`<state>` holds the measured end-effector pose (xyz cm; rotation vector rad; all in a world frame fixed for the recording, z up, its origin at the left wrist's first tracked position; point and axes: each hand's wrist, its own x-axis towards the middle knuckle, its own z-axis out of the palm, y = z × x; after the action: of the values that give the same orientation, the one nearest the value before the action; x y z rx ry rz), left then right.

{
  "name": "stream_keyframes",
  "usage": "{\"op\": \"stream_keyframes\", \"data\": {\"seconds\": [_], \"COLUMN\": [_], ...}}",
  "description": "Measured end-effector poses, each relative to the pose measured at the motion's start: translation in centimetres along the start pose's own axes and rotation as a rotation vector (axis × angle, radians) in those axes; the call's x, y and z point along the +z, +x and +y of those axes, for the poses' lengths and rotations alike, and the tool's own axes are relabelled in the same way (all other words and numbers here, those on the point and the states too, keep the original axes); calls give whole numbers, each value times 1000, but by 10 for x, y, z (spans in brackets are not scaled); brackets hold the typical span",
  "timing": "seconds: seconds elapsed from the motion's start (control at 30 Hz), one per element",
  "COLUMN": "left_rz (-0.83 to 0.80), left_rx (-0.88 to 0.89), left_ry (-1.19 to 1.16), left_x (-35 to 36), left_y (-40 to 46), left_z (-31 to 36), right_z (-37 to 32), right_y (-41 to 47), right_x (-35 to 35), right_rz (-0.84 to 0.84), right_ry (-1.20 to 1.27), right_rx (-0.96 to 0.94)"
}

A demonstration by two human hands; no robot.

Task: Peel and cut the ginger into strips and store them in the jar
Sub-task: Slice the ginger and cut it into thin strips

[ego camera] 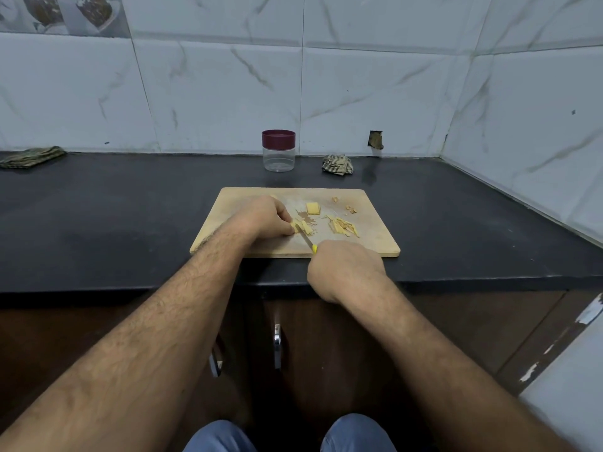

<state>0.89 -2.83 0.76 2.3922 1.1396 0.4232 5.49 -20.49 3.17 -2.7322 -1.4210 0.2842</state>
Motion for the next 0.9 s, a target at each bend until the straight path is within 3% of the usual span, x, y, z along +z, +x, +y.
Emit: {"op": "stream_keyframes", "data": {"seconds": [0.9], "left_rz": [92], "left_rx": [54], "left_ry": [9], "left_x": [5], "left_y": [-7], "left_z": [-3], "right_z": [2], "right_y": [-1], "right_x": [-12], "right_rz": [52], "right_ry": [107], "right_rx": [12]}}
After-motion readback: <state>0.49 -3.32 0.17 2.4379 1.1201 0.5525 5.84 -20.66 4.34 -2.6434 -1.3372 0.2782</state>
